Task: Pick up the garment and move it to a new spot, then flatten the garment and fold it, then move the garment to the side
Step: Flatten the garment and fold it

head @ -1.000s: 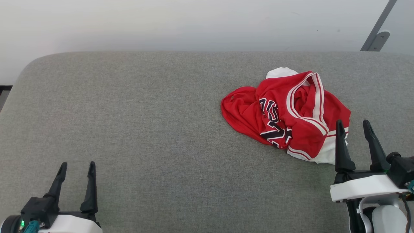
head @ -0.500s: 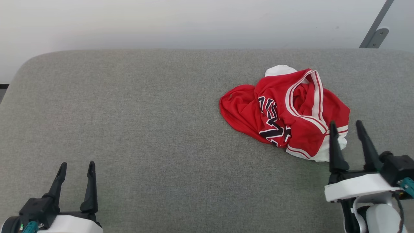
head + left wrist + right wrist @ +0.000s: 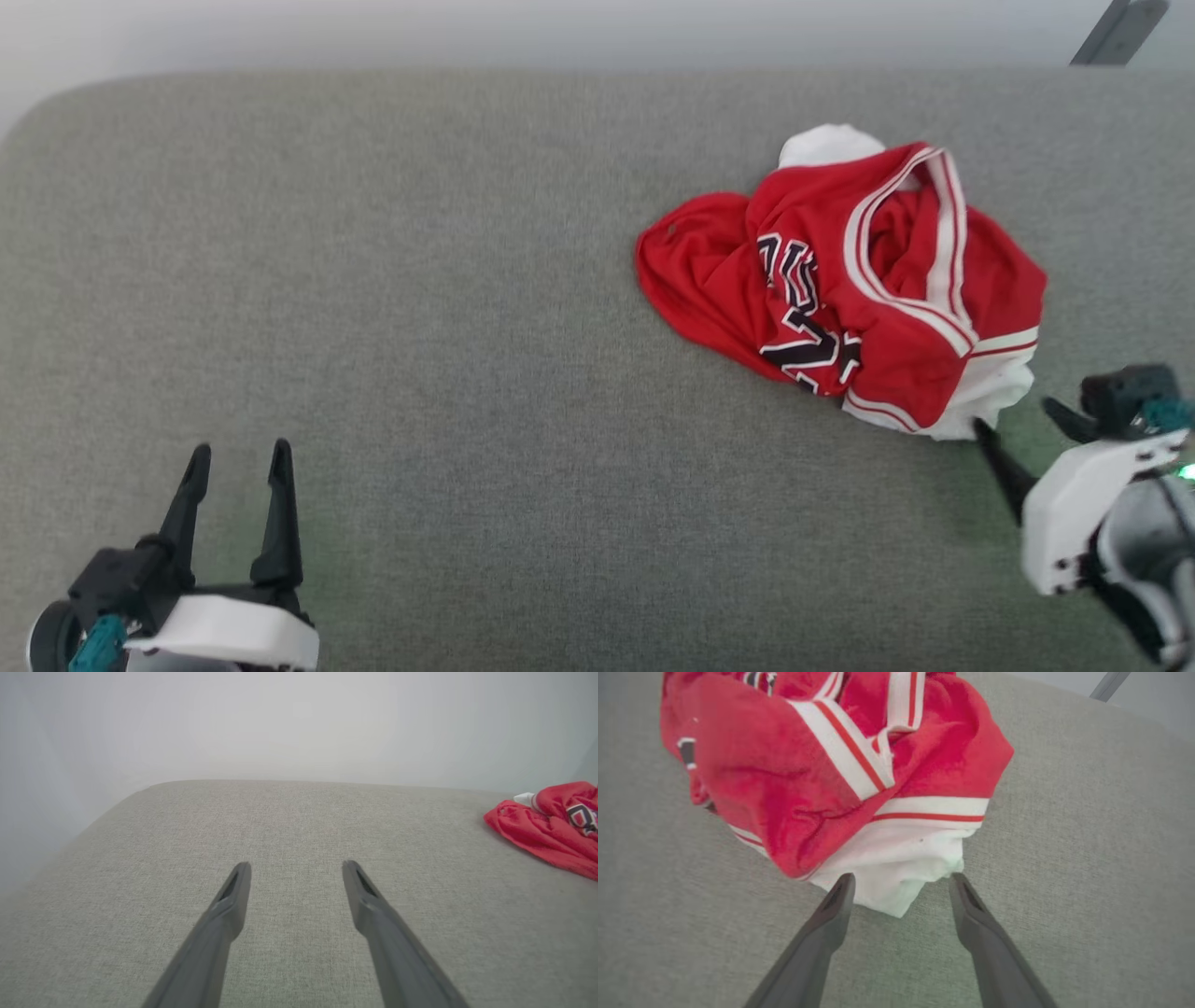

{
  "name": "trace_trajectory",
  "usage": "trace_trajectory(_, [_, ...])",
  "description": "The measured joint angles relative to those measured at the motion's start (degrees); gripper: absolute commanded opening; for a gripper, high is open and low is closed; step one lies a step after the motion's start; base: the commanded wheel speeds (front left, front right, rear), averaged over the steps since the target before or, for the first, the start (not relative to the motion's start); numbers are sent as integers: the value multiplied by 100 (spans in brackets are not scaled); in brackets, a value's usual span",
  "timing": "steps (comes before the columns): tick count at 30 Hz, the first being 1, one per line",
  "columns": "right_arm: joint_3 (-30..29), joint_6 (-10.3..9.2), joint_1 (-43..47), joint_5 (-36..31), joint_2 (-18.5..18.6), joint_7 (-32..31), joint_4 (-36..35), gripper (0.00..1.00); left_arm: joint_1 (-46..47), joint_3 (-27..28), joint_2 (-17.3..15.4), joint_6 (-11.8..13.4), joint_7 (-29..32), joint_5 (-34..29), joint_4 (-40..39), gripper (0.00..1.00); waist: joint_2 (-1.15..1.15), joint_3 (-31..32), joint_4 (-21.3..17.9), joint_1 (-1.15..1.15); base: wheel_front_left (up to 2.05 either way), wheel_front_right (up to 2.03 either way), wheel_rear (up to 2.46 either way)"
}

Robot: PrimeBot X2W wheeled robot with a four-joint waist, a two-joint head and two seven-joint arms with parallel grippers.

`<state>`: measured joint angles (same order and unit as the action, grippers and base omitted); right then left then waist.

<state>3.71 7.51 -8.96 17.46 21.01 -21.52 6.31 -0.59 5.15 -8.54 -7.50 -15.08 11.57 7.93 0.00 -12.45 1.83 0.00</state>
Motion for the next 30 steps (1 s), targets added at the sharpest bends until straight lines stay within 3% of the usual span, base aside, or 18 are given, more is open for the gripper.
trace_trajectory(5, [-111, 0, -124, 219, 476, -1378, -493, 100, 235, -78, 79, 0, -1, 67, 8, 100, 0, -324, 68, 0, 0, 0, 0])
trace_trajectory(11, [-67, 0, -450, 219, 679, -2358, -581, 100, 503, -241, 149, 0, -1, 108, 36, 100, 0, -686, 222, 0, 0, 0, 0])
trace_trajectory(16, [-34, 0, -599, 238, 721, -2766, -586, 100, 619, -270, 174, 0, 0, 153, 85, 100, 0, -898, 372, 0, 0, 0, 0])
trace_trajectory(17, [-22, 0, -598, 237, 717, -2785, -591, 54, 626, -265, 180, 0, -1, 155, 90, 100, 0, -922, 393, 0, 0, 0, 0])
trace_trajectory(18, [-1, 0, -597, 208, 740, -2798, -606, 21, 631, -260, 193, 0, 0, 156, 92, 100, 0, -942, 408, 0, 0, 0, 0])
trace_trajectory(19, [-16, 0, -597, 200, 738, -2797, -614, 0, 631, -242, 203, 0, 0, 160, 98, 100, 0, -952, 414, 0, 0, 0, 0])
trace_trajectory(25, [-346, 15, -560, 107, 614, -2659, -613, 0, 639, -168, 192, 0, 0, 163, 79, 100, 0, -942, 276, 0, 0, 0, 0])
trace_trajectory(30, [-1110, 14, -385, 11, 757, -2526, -601, 0, 711, -194, 156, 0, -1, 163, 36, 100, 0, -940, 125, 0, 0, 0, 0])
